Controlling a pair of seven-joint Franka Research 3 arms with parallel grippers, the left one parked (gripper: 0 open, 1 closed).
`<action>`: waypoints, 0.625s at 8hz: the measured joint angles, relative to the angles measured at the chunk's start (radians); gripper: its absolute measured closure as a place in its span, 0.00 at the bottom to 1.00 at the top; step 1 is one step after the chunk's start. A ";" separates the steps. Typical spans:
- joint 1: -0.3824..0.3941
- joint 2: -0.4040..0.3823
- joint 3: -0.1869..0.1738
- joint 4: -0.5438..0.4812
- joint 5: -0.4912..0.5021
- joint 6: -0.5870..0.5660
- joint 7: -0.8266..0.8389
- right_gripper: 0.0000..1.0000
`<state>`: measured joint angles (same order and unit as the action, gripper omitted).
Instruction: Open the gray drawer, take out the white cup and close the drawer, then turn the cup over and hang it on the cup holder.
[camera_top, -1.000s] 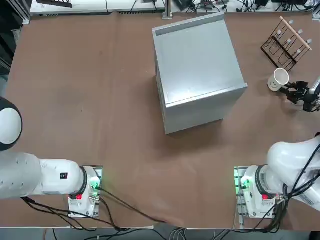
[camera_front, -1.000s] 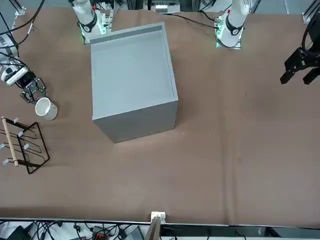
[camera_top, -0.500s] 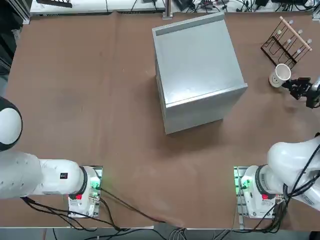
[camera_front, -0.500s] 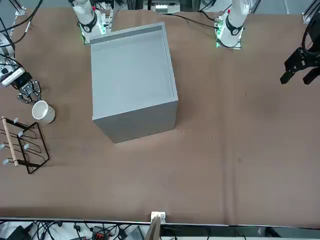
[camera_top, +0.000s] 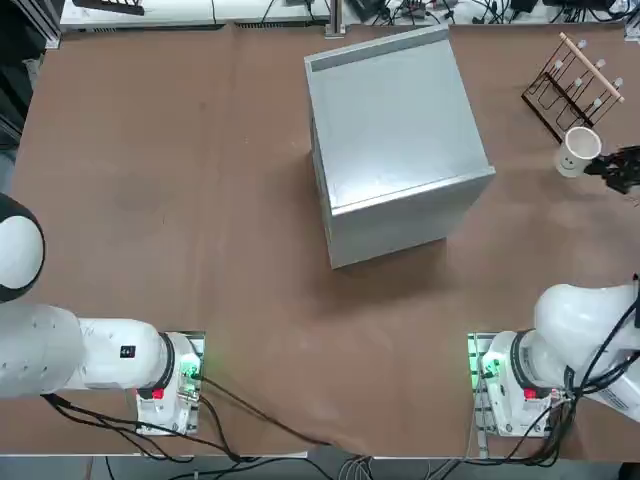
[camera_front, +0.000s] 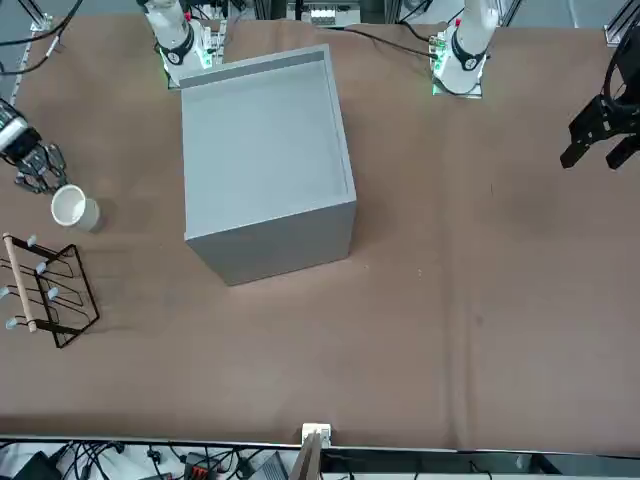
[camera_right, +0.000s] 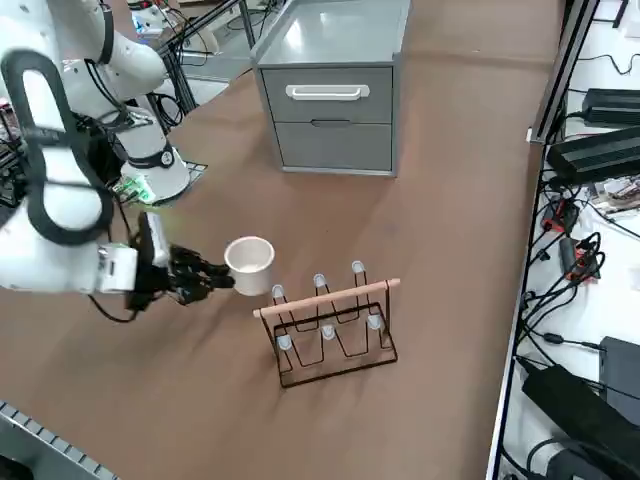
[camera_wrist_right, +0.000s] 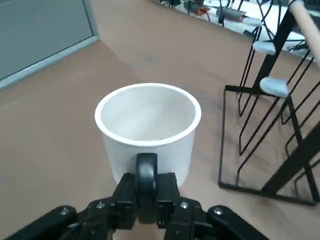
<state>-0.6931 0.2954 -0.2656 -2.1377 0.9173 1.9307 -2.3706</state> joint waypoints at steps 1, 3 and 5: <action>-0.001 -0.065 -0.005 0.000 -0.101 -0.010 0.095 0.81; 0.009 -0.193 0.002 0.007 -0.292 -0.017 0.310 0.81; 0.063 -0.269 0.023 0.059 -0.434 -0.017 0.509 0.81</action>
<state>-0.6301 0.0259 -0.2430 -2.0792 0.4836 1.9140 -1.8619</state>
